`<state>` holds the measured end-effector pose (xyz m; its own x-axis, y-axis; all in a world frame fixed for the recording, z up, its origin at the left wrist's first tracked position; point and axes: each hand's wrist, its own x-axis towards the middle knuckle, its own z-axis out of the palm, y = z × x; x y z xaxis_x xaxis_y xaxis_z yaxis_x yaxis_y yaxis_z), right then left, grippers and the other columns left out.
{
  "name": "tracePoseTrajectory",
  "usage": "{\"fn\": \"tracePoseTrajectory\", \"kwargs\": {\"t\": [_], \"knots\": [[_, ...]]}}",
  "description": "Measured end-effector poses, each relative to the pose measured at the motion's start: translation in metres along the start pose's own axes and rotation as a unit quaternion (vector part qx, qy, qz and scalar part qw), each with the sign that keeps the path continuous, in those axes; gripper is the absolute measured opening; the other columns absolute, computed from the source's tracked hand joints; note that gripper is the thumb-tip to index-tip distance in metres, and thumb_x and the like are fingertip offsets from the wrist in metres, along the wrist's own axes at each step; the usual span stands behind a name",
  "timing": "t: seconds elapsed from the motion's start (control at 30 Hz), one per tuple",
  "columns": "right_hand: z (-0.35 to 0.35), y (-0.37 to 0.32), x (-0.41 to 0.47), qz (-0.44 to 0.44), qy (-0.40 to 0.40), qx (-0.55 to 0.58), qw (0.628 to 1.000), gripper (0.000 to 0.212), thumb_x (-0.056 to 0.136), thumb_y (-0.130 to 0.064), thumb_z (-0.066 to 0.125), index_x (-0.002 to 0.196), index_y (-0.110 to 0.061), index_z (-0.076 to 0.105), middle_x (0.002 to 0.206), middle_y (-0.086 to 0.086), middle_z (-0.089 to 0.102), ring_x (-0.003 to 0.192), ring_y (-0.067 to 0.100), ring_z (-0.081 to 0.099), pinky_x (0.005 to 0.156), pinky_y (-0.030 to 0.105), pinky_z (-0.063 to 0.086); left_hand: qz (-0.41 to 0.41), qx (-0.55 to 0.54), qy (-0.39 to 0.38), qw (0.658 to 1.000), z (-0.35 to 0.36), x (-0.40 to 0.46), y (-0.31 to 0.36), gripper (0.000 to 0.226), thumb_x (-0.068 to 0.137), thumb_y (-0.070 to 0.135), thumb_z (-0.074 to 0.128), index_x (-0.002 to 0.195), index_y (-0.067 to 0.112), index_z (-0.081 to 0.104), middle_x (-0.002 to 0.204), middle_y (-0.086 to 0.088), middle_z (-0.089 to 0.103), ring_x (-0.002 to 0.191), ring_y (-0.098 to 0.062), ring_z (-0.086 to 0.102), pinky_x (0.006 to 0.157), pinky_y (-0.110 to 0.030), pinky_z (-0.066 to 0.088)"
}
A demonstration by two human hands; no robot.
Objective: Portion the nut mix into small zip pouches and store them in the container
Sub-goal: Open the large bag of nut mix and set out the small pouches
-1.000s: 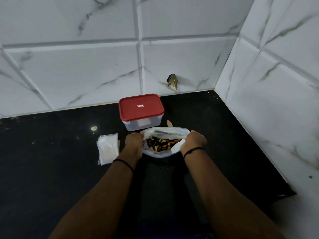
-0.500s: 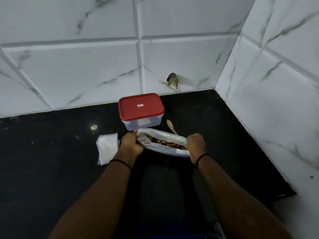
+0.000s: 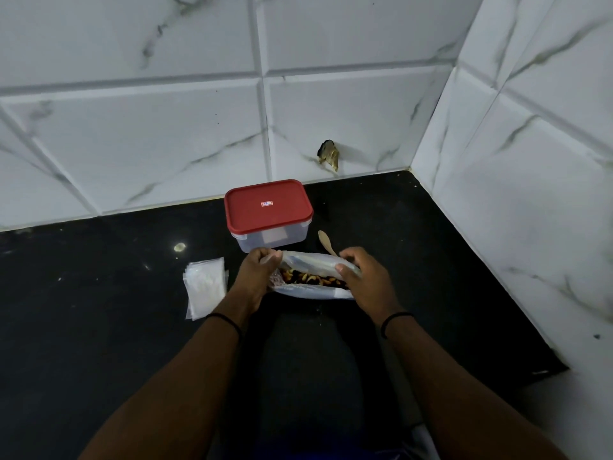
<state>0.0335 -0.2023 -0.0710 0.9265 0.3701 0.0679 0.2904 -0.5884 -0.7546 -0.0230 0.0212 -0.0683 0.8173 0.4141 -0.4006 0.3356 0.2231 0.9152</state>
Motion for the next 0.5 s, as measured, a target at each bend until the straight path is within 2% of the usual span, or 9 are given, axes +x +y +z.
{"fn": "tracePoseTrajectory", "kwargs": {"t": [0.07, 0.17, 0.3, 0.37, 0.43, 0.5], "knots": [[0.001, 0.003, 0.005, 0.008, 0.012, -0.038, 0.999, 0.018, 0.1, -0.03, 0.056, 0.097, -0.015, 0.066, 0.09, -0.003, 0.06, 0.081, 0.006, 0.057, 0.07, 0.026, 0.045, -0.002, 0.053, 0.024, 0.998, -0.003, 0.002, 0.0, 0.014, 0.098, 0.022, 0.061, 0.097, 0.009, 0.066, 0.101, -0.018, 0.07, 0.094, -0.032, 0.068, 0.08, -0.042, 0.057], [0.001, 0.003, 0.01, 0.123, 0.046, -0.005, 0.991, 0.033, 0.102, -0.035, 0.05, 0.083, -0.011, 0.063, 0.08, 0.005, 0.061, 0.077, 0.019, 0.061, 0.072, 0.035, 0.051, -0.008, 0.125, 0.019, 0.992, -0.004, 0.003, 0.002, 0.024, 0.1, 0.029, 0.058, 0.096, 0.008, 0.069, 0.093, -0.009, 0.069, 0.088, -0.021, 0.065, 0.07, -0.031, 0.05], [0.002, 0.004, 0.02, 0.28, 0.036, 0.121, 0.952, 0.042, 0.101, -0.042, 0.05, 0.089, -0.006, 0.067, 0.088, 0.014, 0.068, 0.083, 0.028, 0.067, 0.083, 0.046, 0.055, 0.006, 0.204, 0.009, 0.979, -0.007, 0.007, 0.002, 0.036, 0.099, 0.031, 0.059, 0.07, 0.009, 0.06, 0.071, -0.008, 0.058, 0.07, -0.017, 0.054, 0.065, -0.03, 0.043], [-0.001, 0.005, 0.026, 0.336, 0.009, 0.191, 0.922, 0.038, 0.101, -0.041, 0.05, 0.096, -0.007, 0.067, 0.093, 0.015, 0.068, 0.086, 0.027, 0.065, 0.088, 0.045, 0.054, -0.003, 0.202, -0.002, 0.979, -0.009, 0.009, 0.003, 0.035, 0.1, 0.03, 0.057, 0.072, 0.009, 0.059, 0.075, -0.009, 0.058, 0.073, -0.018, 0.054, 0.068, -0.031, 0.044], [-0.004, 0.002, 0.027, 0.372, -0.009, 0.244, 0.896, 0.033, 0.102, -0.039, 0.05, 0.092, -0.01, 0.064, 0.086, 0.012, 0.064, 0.079, 0.023, 0.062, 0.084, 0.042, 0.052, -0.013, 0.185, -0.006, 0.983, -0.008, 0.012, 0.003, 0.034, 0.101, 0.029, 0.055, 0.075, 0.008, 0.06, 0.077, -0.009, 0.059, 0.074, -0.019, 0.055, 0.07, -0.031, 0.045], [-0.006, 0.001, 0.026, 0.397, -0.006, 0.263, 0.879, 0.032, 0.103, -0.037, 0.049, 0.086, -0.011, 0.059, 0.076, 0.008, 0.058, 0.066, 0.019, 0.056, 0.072, 0.036, 0.049, -0.01, 0.153, 0.001, 0.988, -0.004, 0.013, 0.004, 0.033, 0.102, 0.027, 0.053, 0.074, 0.009, 0.059, 0.077, -0.009, 0.058, 0.074, -0.019, 0.054, 0.073, -0.033, 0.046]]}}
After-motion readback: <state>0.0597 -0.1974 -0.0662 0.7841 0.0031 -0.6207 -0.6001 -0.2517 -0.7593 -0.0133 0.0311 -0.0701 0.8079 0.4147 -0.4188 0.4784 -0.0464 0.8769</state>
